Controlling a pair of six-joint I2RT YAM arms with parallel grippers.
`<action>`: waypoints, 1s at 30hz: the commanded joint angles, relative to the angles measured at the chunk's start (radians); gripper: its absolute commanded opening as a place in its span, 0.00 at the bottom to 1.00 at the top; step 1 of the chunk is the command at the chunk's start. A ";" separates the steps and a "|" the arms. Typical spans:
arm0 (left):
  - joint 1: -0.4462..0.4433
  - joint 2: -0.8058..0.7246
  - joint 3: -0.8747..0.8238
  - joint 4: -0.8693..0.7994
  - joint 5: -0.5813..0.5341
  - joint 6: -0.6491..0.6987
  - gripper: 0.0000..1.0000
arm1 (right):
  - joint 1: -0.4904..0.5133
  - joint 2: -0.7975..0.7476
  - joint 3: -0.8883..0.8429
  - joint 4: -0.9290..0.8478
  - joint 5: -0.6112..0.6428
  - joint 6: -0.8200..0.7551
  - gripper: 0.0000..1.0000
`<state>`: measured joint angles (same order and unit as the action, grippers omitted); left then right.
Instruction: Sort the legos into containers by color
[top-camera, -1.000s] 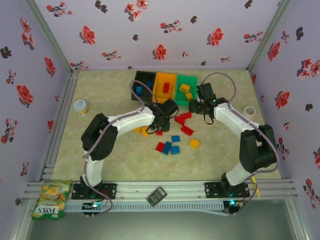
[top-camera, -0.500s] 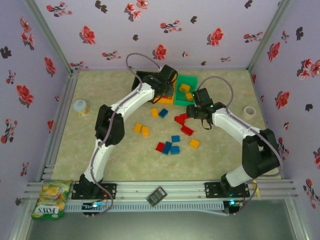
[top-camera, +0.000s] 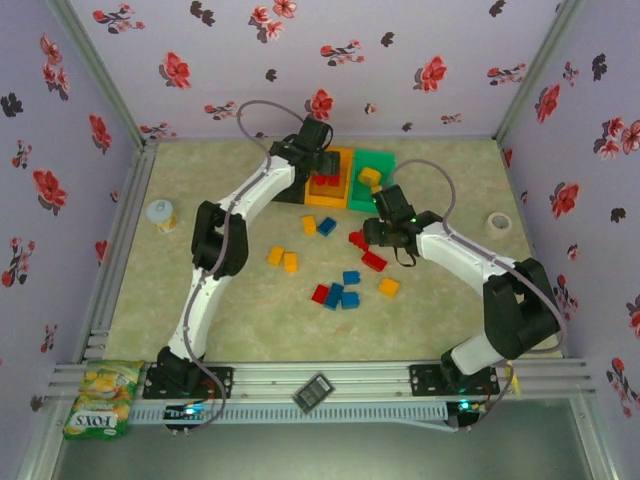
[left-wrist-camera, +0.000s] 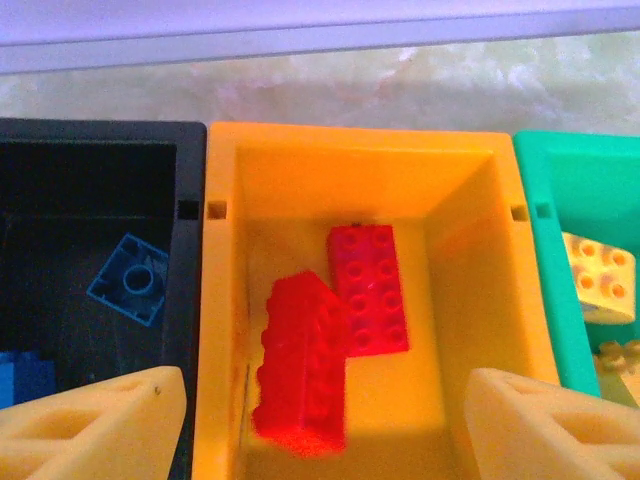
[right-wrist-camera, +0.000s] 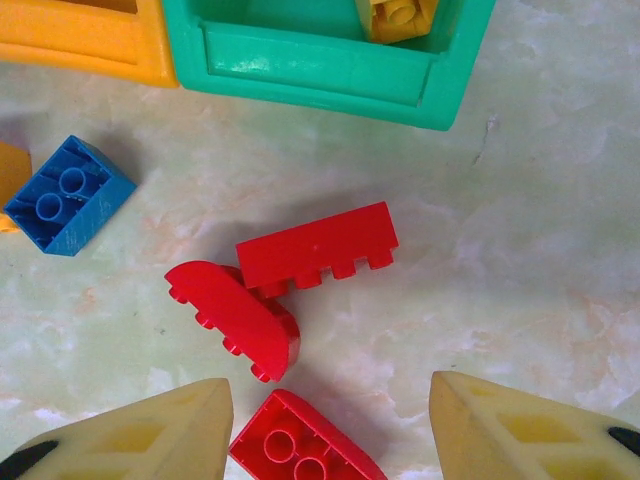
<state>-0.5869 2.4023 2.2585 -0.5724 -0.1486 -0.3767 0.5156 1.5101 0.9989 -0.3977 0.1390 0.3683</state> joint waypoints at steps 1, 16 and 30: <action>-0.014 -0.143 -0.070 0.029 0.020 0.028 0.75 | 0.012 -0.009 -0.014 -0.021 0.030 0.009 0.55; -0.028 -0.609 -0.628 0.119 -0.004 -0.062 0.75 | 0.084 0.005 -0.071 -0.120 -0.030 -0.033 0.58; -0.026 -0.699 -0.703 0.057 -0.077 -0.052 0.77 | 0.103 0.139 -0.013 -0.149 0.019 -0.088 0.65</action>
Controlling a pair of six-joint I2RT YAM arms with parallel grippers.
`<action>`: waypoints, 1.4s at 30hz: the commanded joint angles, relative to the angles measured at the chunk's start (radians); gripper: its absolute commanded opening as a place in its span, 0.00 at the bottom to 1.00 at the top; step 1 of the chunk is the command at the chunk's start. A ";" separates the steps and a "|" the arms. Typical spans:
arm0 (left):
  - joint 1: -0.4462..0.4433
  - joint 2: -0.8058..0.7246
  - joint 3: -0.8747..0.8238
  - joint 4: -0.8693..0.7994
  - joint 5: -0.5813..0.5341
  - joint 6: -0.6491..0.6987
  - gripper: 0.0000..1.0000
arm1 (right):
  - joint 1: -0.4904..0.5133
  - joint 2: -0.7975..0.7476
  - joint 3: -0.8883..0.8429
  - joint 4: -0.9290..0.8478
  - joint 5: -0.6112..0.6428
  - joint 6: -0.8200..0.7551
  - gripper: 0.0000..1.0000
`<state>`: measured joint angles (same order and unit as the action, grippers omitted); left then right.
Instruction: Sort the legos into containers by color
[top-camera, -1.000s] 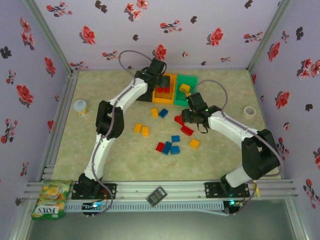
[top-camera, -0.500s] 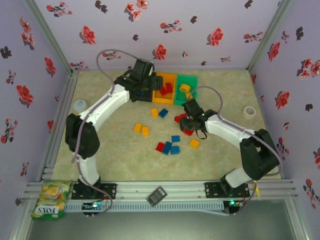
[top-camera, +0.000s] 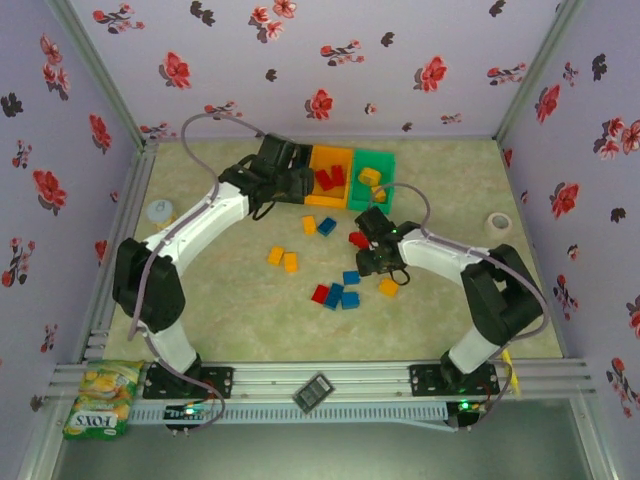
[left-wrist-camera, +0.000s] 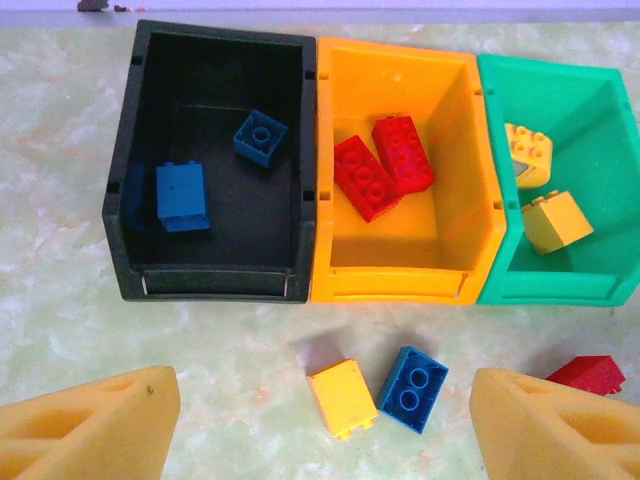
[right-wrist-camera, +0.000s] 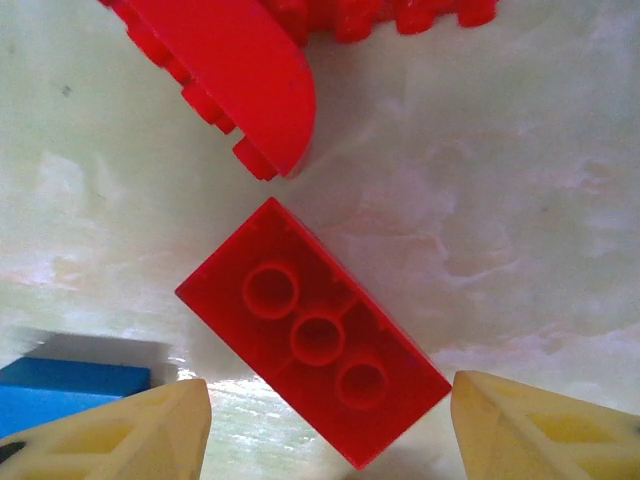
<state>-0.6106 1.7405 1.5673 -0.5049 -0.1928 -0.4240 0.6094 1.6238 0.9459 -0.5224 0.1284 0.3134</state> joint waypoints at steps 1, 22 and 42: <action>-0.002 -0.036 -0.011 -0.012 -0.032 -0.005 0.77 | 0.008 0.035 0.048 -0.024 0.038 -0.037 0.65; 0.001 -0.044 -0.022 -0.025 -0.048 -0.006 0.77 | 0.009 0.120 0.121 -0.012 0.150 -0.061 0.65; 0.003 -0.079 -0.038 -0.030 -0.053 0.008 0.77 | 0.001 0.156 0.135 0.072 0.025 -0.133 0.38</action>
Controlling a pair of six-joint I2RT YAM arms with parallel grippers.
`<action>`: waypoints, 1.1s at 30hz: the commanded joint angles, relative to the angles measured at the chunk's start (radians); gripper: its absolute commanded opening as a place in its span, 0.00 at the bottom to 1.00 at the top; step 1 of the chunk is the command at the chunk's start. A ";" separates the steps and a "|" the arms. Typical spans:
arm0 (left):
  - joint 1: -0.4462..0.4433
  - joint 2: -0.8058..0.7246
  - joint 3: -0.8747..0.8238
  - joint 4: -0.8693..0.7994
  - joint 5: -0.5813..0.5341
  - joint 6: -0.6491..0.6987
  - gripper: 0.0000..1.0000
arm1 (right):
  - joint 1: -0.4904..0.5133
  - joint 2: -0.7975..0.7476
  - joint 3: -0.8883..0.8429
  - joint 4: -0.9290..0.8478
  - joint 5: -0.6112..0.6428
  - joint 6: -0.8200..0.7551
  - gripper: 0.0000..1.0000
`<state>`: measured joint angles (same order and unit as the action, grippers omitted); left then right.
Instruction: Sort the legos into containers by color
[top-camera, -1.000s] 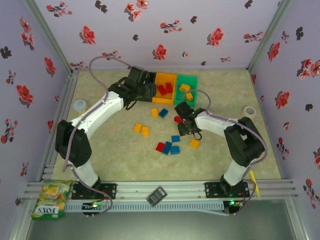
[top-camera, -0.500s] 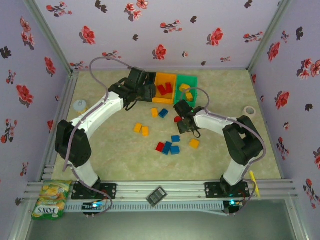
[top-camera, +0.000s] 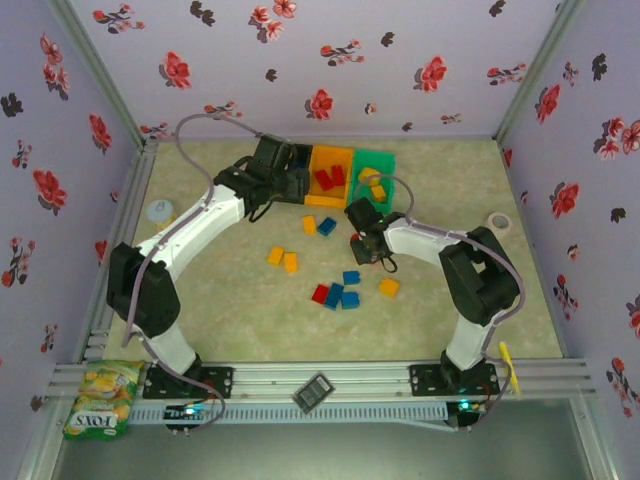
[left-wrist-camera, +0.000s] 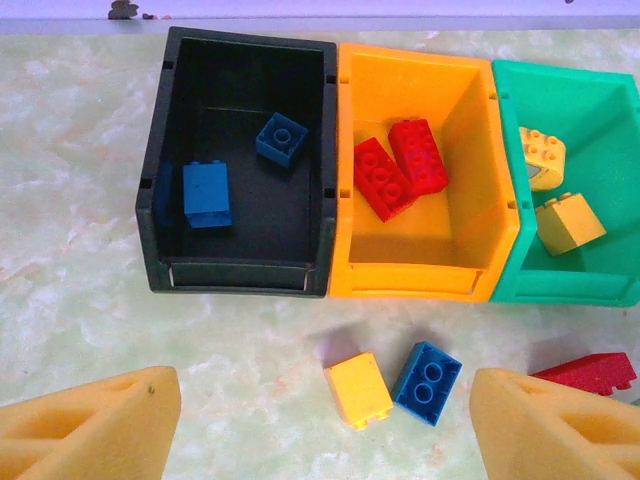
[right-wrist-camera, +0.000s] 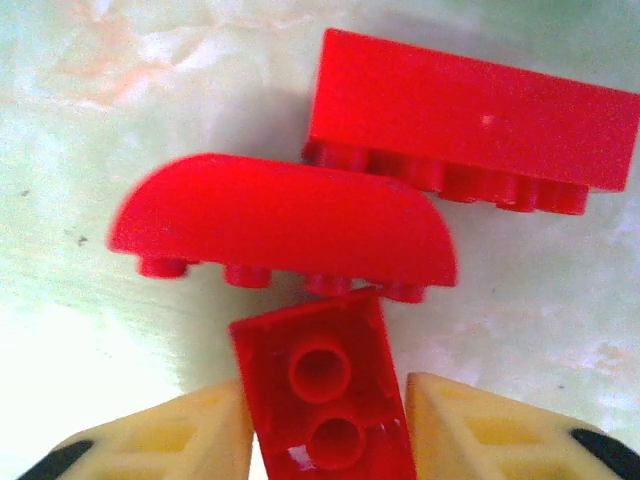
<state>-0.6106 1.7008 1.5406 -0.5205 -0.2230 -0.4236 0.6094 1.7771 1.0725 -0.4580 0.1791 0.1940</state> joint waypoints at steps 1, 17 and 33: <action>0.003 -0.042 -0.013 -0.013 -0.023 0.009 0.76 | 0.001 -0.001 0.007 0.006 -0.026 -0.016 0.37; 0.003 -0.093 -0.053 -0.009 -0.023 0.004 0.76 | 0.000 -0.231 0.015 -0.053 -0.060 0.004 0.21; -0.018 -0.153 -0.116 -0.016 -0.012 -0.033 0.75 | -0.044 -0.122 0.285 0.104 -0.085 0.075 0.20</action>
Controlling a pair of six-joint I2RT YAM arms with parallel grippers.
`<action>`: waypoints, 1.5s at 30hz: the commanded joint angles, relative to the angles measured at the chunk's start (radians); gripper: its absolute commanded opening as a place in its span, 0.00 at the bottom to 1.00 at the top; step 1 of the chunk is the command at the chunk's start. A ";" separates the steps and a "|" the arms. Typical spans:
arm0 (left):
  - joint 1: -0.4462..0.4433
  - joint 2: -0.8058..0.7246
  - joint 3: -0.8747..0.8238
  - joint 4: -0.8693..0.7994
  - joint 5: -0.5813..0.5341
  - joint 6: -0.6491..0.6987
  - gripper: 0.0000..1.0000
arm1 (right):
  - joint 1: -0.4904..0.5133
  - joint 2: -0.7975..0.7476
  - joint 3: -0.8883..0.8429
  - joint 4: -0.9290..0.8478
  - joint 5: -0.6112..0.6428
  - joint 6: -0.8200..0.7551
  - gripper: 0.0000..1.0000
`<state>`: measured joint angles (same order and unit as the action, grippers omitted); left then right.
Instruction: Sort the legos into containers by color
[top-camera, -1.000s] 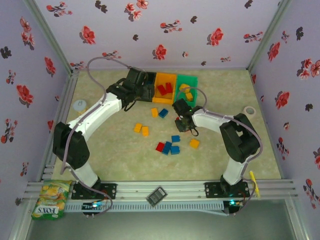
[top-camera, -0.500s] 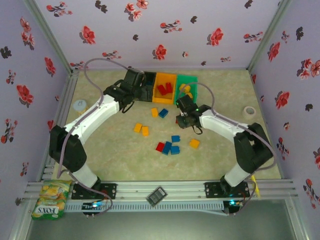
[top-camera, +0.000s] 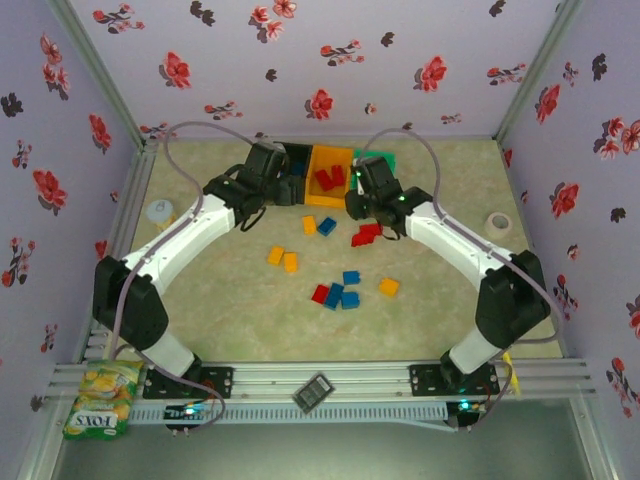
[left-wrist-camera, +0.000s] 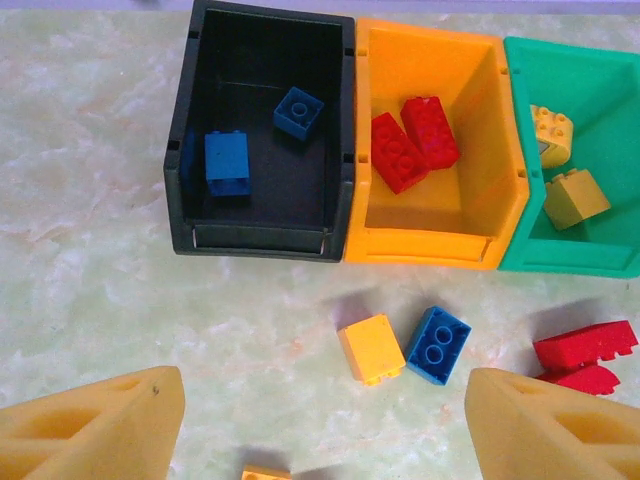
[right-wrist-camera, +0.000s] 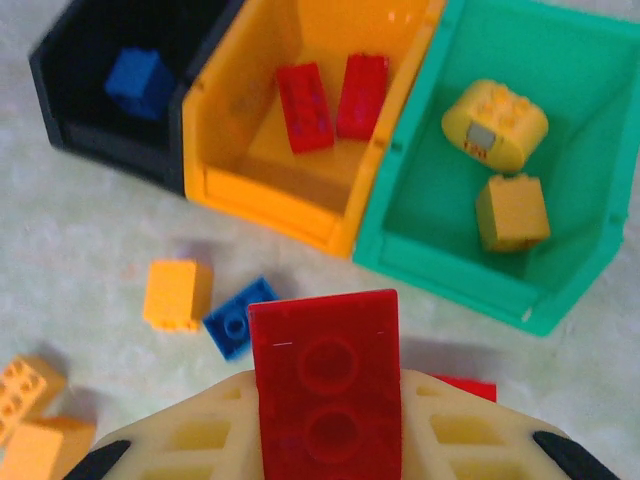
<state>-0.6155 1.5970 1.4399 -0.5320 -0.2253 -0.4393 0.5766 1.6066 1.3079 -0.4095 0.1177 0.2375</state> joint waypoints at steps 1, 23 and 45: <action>-0.015 -0.055 -0.019 -0.009 -0.010 -0.015 0.75 | -0.016 0.064 0.067 0.062 -0.027 0.035 0.19; -0.033 -0.057 -0.028 -0.013 -0.026 -0.052 0.73 | -0.079 0.537 0.540 0.128 -0.060 0.094 0.35; -0.079 0.159 0.051 -0.014 -0.047 -0.066 0.72 | -0.081 0.010 0.006 0.142 0.021 0.062 0.57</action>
<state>-0.6815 1.7267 1.4490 -0.5354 -0.2546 -0.4999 0.4961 1.6814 1.3712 -0.2802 0.1032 0.2893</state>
